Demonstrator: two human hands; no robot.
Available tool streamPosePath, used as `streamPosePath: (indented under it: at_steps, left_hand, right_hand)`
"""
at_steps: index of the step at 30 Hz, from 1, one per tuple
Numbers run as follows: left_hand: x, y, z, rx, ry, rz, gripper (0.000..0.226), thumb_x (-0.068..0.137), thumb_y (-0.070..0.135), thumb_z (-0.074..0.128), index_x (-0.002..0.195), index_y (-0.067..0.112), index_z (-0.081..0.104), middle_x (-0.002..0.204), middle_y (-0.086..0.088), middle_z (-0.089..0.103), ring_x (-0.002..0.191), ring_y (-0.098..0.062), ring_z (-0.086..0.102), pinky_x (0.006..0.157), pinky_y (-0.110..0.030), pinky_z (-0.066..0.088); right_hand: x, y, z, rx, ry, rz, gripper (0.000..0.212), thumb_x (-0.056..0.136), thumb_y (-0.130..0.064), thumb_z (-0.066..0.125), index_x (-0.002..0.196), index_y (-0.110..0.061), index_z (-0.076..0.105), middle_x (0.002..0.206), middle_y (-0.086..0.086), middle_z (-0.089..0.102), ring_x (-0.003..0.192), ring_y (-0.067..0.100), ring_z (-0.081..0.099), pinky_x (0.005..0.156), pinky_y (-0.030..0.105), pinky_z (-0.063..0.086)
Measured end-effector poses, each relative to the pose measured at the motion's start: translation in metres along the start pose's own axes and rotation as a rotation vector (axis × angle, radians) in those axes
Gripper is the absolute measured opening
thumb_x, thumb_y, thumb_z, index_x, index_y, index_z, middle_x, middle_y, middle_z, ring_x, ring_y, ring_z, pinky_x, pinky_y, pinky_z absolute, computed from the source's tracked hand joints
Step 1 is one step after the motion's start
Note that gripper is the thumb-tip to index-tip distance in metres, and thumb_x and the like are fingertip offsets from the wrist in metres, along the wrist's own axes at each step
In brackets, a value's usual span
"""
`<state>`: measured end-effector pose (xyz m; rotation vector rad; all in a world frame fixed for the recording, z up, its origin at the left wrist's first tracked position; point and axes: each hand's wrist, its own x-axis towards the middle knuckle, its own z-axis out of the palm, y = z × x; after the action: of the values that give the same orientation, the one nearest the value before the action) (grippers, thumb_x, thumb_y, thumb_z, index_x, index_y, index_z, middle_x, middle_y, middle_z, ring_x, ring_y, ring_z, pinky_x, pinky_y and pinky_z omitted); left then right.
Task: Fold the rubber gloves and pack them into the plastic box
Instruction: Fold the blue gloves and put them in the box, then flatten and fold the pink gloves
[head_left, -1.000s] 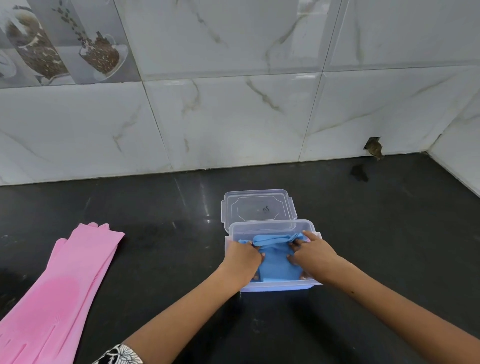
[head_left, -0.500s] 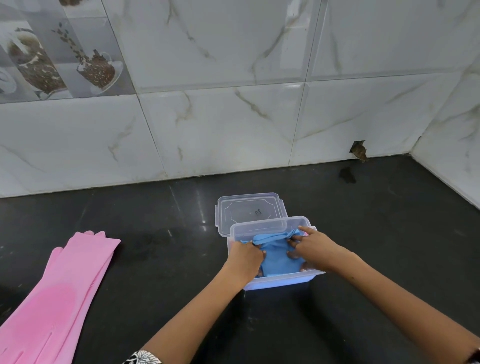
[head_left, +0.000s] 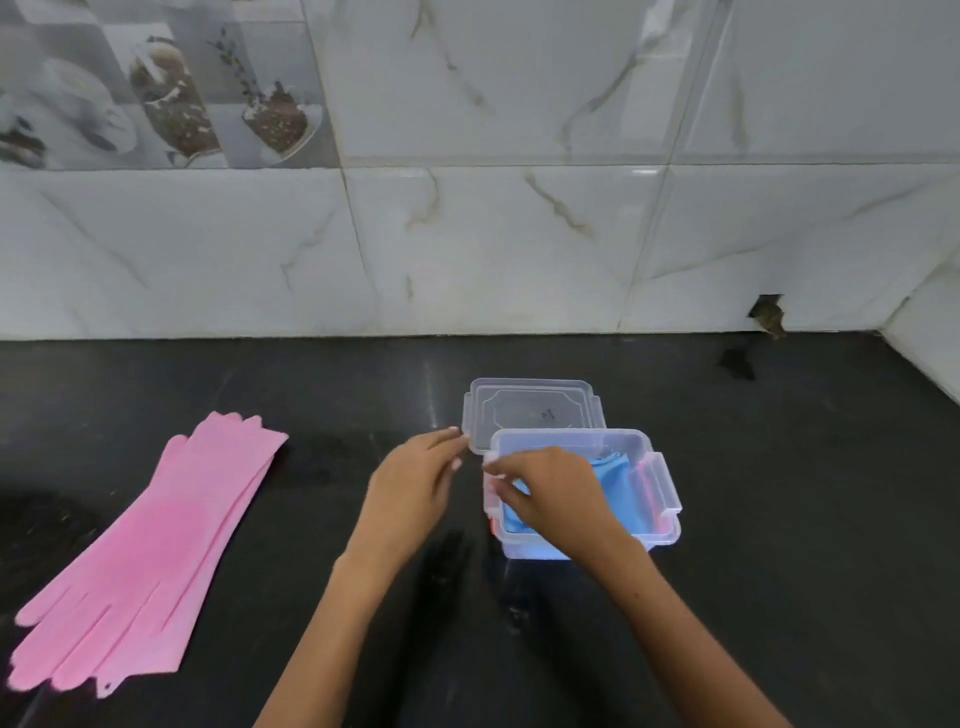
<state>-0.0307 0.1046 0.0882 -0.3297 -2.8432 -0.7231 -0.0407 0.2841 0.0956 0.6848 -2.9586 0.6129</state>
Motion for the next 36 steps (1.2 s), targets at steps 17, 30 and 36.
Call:
streamPosePath:
  at_steps: [17,30,36]
  left_hand:
    - [-0.155,-0.258,-0.079,0.019,0.083,-0.603,0.030,0.095,0.017,0.050,0.123,0.017,0.063,0.144,-0.005,0.046,0.134,-0.019,0.039,0.111,-0.028,0.026]
    - [-0.160,-0.325,-0.099,-0.133,0.189,-0.699,0.014,0.089,0.010,0.059,0.103,0.014,0.060,0.107,-0.002,0.061,0.100,-0.019,0.057,0.081,-0.027,0.046]
    - [-0.155,-0.347,-0.107,-0.208,0.188,-0.785,0.025,0.084,0.012,0.068,0.109,0.009,0.068,0.101,-0.005,0.069,0.085,-0.014,0.062,0.080,-0.026,0.050]
  right_hand:
    - [0.082,-0.210,0.201,0.242,-0.057,0.047,0.022,0.089,-0.023,0.058,0.109,-0.022,0.068,0.112,-0.007,0.070,0.098,0.014,0.066,0.081,0.031,0.053]
    - [0.114,-0.234,0.224,0.008,-0.098,-0.111,0.034,0.090,-0.008,0.055,0.119,-0.024,0.064,0.132,0.001,0.053,0.118,0.017,0.052,0.083,0.033,0.054]
    - [0.128,-0.221,0.214,-0.018,-0.196,-0.209,0.030,0.094,-0.022,0.053,0.122,-0.026,0.062,0.131,-0.004,0.052,0.121,0.013,0.047,0.083,0.029,0.050]
